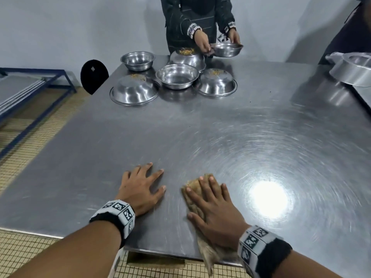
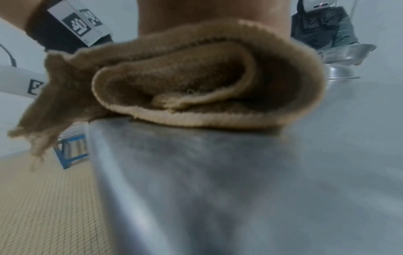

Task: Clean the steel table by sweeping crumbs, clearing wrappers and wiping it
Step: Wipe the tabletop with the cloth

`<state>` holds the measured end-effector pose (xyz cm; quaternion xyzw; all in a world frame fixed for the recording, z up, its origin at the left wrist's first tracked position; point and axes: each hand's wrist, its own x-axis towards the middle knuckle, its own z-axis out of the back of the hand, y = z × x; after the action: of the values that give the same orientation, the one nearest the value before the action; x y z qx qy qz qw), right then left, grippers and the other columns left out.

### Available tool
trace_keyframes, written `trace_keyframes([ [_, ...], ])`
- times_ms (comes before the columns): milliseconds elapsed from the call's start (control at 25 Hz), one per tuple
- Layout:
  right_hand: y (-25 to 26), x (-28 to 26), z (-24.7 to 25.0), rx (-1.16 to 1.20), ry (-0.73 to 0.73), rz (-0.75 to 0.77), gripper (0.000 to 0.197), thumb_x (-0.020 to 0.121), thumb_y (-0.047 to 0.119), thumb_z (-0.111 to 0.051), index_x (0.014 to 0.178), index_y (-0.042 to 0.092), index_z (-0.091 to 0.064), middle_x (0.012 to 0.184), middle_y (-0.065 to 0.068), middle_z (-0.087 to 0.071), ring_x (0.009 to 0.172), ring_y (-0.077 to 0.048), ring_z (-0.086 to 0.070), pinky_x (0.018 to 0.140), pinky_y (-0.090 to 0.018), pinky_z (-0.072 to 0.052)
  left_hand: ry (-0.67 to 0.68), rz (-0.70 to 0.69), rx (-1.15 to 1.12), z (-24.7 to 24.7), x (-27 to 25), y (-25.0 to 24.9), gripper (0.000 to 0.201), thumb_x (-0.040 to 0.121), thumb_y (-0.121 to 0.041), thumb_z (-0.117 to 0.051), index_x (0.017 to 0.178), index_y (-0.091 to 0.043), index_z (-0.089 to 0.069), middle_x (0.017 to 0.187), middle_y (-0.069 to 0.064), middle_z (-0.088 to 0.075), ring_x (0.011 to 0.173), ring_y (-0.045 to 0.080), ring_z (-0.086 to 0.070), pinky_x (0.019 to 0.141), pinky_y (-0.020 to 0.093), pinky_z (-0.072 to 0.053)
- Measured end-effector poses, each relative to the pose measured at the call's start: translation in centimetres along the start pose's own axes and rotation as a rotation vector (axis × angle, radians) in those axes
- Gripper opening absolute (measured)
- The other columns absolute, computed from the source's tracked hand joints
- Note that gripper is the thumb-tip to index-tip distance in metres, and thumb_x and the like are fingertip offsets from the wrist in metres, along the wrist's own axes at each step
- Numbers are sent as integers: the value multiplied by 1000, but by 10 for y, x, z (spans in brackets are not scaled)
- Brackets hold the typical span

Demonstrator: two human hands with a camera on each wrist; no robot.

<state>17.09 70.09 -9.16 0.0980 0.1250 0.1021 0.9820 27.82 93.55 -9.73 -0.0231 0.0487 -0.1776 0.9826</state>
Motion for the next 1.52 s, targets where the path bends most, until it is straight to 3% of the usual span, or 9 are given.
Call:
trace_keyframes([
  [80, -15, -6, 2, 9, -14, -116, 63, 94, 67, -17, 148, 49, 12, 154, 4, 33, 141, -22, 34, 116, -49, 15, -34, -26, -12, 12, 12, 13, 78, 75, -74, -18, 144, -45, -37, 151, 3, -39, 138, 25, -35, 109, 45, -23],
  [320, -64, 21, 21, 106, -56, -468, 67, 94, 65, -19, 150, 43, 9, 159, -1, 23, 144, -23, 28, 117, -53, 10, 78, 27, -24, 21, 60, 37, 90, 66, -78, -6, 150, -48, -20, 163, 3, -14, 148, 30, -14, 119, 51, -10],
  [440, -85, 44, 31, 145, -48, -608, 67, 94, 64, -18, 152, 41, 7, 160, -4, 21, 145, -27, 24, 116, -55, 8, 120, 13, -39, 15, 82, 42, 84, 72, -79, -13, 150, -47, -17, 164, 1, -8, 149, 31, -7, 119, 53, -7],
  [560, -103, 67, 42, 177, -72, -709, 68, 93, 65, -20, 152, 40, 3, 160, -5, 19, 146, -29, 21, 117, -55, 7, 134, -13, -23, 8, 93, 47, 70, 87, -72, -25, 151, -47, -11, 164, -1, 1, 150, 32, 1, 118, 56, -3],
  [760, -128, 115, 58, 177, -95, -791, 73, 90, 70, -22, 153, 40, -2, 161, -8, 16, 147, -32, 17, 118, -52, 6, 126, 0, -1, 1, 103, 49, 75, 82, -78, -14, 151, -49, -4, 164, -4, 7, 150, 31, 6, 117, 57, 0],
  [1000, -125, 175, 68, 114, -119, -681, 72, 91, 67, -25, 154, 34, -8, 161, -13, 10, 146, -37, 13, 117, -54, 5, 116, 11, 12, -3, 107, 49, 84, 71, -78, 4, 150, -51, 0, 164, -5, 7, 149, 32, 5, 117, 58, 0],
  [1200, -74, 201, 64, 70, -58, -357, 72, 92, 65, -27, 153, 35, -2, 161, -14, 12, 145, -41, 17, 115, -57, 8, 118, 18, 42, -4, 108, 50, 81, 72, -77, 5, 149, -51, 4, 163, -6, 9, 149, 31, 7, 117, 56, 1],
  [1360, -22, 170, 45, -15, -25, -35, 67, 95, 63, -21, 152, 36, 1, 161, -11, 12, 145, -37, 21, 115, -54, 11, 111, 14, 31, -5, 107, 49, 79, 74, -77, 1, 149, -52, 0, 164, -6, 7, 149, 31, 5, 116, 56, 2],
  [1520, -21, 111, 32, -64, 25, 103, 64, 94, 65, -13, 151, 42, 6, 160, -4, 19, 143, -29, 28, 117, -51, 11, 100, 19, 31, -4, 107, 49, 81, 73, -77, -1, 150, -52, -6, 164, -5, 0, 149, 32, -1, 115, 57, -2],
])
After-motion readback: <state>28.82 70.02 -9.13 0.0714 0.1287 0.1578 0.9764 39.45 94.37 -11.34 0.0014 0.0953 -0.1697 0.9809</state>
